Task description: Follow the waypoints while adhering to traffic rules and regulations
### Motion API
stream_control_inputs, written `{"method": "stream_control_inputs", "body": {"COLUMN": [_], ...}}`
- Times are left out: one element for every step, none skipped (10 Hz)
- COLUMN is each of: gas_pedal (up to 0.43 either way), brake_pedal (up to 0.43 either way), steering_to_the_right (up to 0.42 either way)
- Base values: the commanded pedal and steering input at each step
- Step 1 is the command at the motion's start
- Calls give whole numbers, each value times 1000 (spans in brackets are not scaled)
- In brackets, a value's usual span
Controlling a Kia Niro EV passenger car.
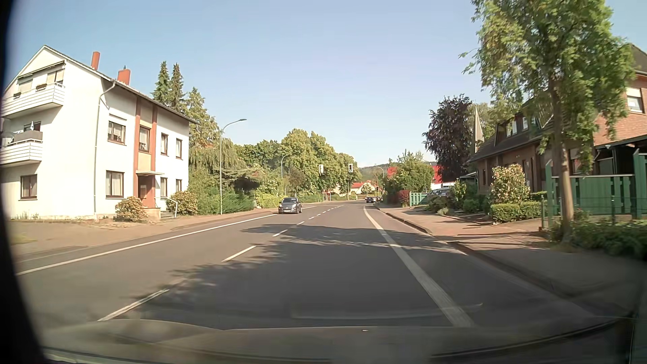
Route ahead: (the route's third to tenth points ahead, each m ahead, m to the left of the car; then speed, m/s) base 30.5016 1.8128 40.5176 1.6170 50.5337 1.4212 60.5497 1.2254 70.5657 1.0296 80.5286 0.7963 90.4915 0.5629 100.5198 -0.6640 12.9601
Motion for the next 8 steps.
{"method": "stream_control_inputs", "body": {"gas_pedal": [177, 177, 177, 177, 177, 177, 177, 177], "brake_pedal": [6, 6, 6, 6, 6, 6, 6, 6], "steering_to_the_right": [-2, -2, -2, -2, -1, -1, 2, 3]}}
